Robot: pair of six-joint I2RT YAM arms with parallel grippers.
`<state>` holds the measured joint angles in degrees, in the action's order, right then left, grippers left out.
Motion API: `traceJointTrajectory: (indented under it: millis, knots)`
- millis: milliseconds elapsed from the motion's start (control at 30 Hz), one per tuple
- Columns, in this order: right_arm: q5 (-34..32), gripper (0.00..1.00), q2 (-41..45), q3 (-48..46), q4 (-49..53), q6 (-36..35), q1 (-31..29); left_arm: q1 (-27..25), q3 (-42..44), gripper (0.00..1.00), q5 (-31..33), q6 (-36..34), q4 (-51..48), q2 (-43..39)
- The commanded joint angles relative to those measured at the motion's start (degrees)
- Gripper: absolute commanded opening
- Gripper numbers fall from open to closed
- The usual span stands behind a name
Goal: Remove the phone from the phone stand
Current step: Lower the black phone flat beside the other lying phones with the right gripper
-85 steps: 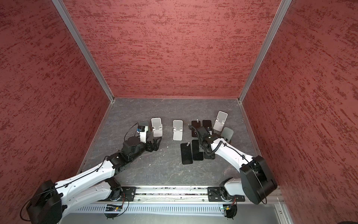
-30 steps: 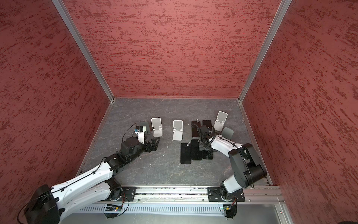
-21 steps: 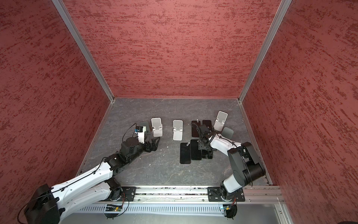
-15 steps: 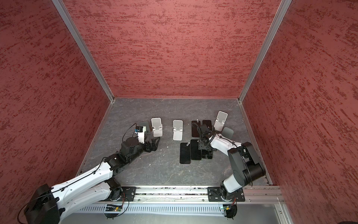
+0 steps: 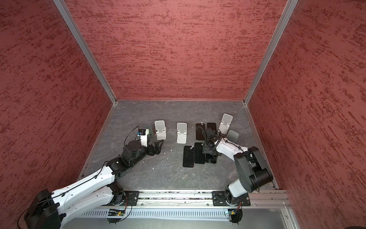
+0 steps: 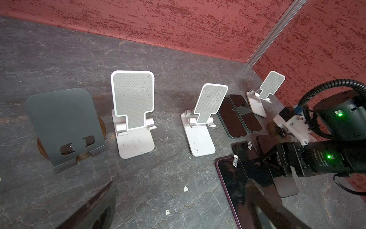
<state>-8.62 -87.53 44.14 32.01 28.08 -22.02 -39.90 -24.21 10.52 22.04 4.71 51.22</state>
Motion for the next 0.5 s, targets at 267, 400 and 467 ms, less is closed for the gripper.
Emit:
traceJointTrajectory:
  millis: [267, 400, 467]
  knots:
    - [1.70, 0.74, -0.45, -1.99, 2.42, 0.63, -0.13, -0.18, 0.83, 1.00, 0.38, -0.60, 0.34, -1.38]
    - [1.81, 0.75, -0.30, -2.09, 2.57, 0.75, -0.13, -0.18, 0.78, 1.00, 0.29, -0.51, 0.42, -1.21]
    - [1.94, 0.75, -0.28, -2.12, 2.86, 0.84, -0.11, -0.18, 0.93, 1.00, 0.31, -0.52, 0.39, -1.30]
